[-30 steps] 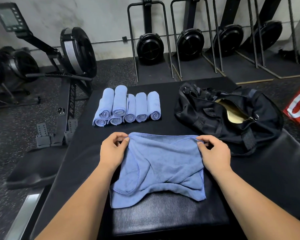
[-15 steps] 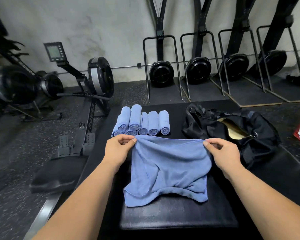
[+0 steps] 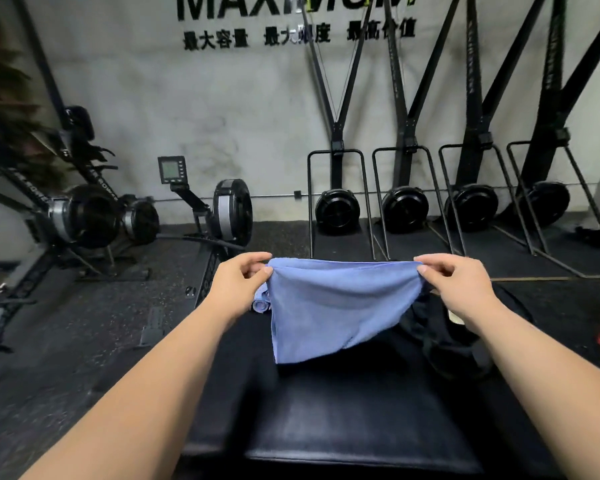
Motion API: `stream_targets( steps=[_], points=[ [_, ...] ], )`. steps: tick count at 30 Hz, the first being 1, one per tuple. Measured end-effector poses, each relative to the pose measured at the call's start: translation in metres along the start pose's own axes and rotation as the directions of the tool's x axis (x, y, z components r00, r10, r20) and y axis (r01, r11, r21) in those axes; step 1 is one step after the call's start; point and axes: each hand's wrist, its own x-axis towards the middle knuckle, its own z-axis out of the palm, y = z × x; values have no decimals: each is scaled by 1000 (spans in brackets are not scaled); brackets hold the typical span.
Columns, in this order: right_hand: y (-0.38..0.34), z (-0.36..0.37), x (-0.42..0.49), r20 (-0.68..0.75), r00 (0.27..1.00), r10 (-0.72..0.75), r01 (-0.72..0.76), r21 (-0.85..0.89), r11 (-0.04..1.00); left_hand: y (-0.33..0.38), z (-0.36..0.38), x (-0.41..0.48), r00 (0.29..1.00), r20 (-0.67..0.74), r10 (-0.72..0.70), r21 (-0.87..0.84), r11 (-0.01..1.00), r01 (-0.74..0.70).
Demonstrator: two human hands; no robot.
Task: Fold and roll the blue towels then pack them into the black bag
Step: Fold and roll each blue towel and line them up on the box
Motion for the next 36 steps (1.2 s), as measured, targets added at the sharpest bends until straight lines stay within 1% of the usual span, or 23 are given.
stream_targets(
  steps=[2, 3, 6, 10, 13, 17, 22, 30, 36],
  points=[
    [-16, -8, 1, -32, 999, -41, 40, -25, 999, 14, -7, -1, 999, 0, 38, 74, 997, -37],
    [-24, -11, -1, -51, 997, -58, 57, -17, 998, 22, -11, -2, 998, -11, 59, 83, 995, -58],
    [-43, -13, -7, -51, 994, -94, 91, -59, 994, 37, -21, -7, 996, -45, 83, 41, 996, -81],
    [-56, -16, -11, -71, 991, -112, 116, 42, 992, 44, -33, -11, 991, -74, 109, 55, 993, -105],
    [-62, -19, -14, -56, 992, -117, 118, 26, 993, 47, -39, -17, 988, -75, 137, 46, 990, -133],
    [-69, -22, -19, -73, 991, -114, 120, 84, 989, 46, -45, -23, 988, -21, 154, 98, 984, -152],
    [-76, -27, -23, -55, 994, -92, 100, 144, 984, 46, -49, -31, 987, 27, 160, 95, 982, -162],
    [-68, -29, -18, -59, 990, -132, 135, 55, 989, 42, -48, -32, 977, 145, 154, 78, 983, -166],
    [-62, -25, -17, -72, 991, -115, 119, 64, 991, 36, -42, -34, 965, 180, 189, 99, 973, -209]
  ],
)
